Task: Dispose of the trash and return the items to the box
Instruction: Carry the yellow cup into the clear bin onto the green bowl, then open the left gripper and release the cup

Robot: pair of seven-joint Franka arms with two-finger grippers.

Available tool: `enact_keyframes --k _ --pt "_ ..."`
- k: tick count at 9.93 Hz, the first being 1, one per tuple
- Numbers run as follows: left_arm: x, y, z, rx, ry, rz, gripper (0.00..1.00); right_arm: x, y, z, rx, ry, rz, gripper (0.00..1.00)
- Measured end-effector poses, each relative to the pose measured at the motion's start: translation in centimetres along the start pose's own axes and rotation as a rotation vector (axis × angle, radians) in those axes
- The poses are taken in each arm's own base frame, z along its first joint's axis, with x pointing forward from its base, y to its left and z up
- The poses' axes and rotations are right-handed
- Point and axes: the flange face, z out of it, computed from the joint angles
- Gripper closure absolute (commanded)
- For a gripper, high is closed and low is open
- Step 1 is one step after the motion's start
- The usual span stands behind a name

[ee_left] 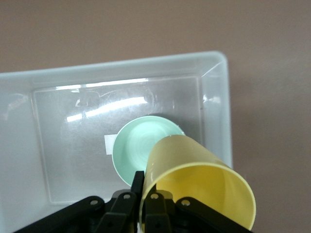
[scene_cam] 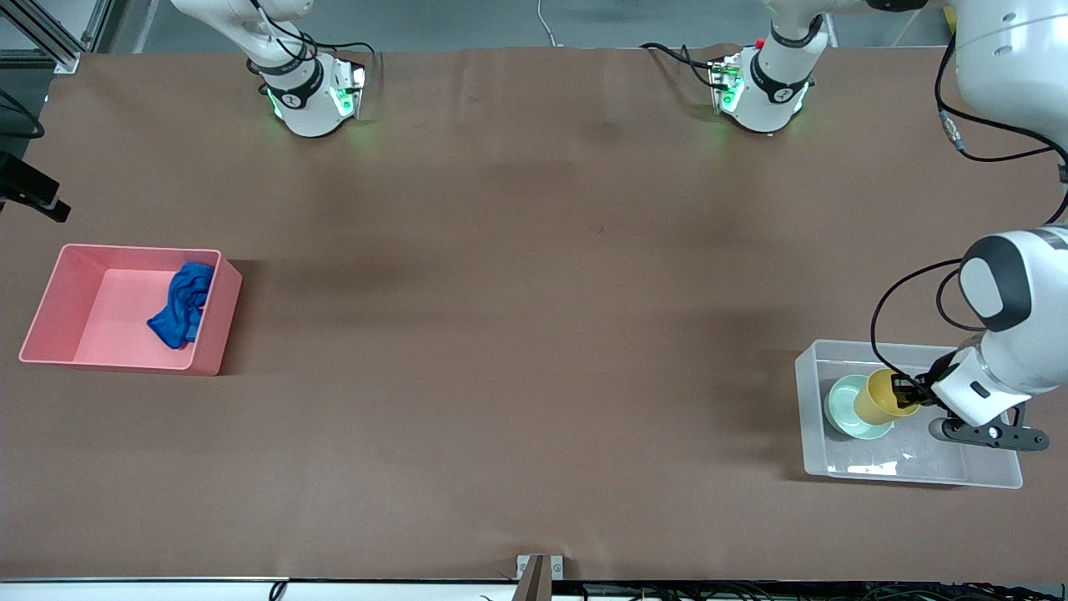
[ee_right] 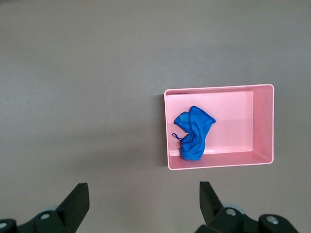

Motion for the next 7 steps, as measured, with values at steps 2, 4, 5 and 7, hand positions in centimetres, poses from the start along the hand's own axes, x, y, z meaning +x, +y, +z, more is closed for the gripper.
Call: enact_keyframes --k 2,4,5,7 --pt "-0.3 -1.4 4.4 0.006 -0.027 -0.005 0.96 0.0 0.0 0.0 0.000 0.000 0.000 0.00" --pt "-0.8 -1.9 7.5 0.008 -0.053 -0.013 0.93 0.0 0.0 0.0 0.000 0.001 0.000 0.00" --pt "-1.0 -2.1 8.3 0.007 -0.064 -0.015 0.81 0.0 0.0 0.0 0.000 0.001 0.000 0.00" --pt "-1.4 -2.4 8.9 0.006 -0.074 -0.022 0.03 0.0 0.0 0.0 0.000 0.001 0.001 0.00"
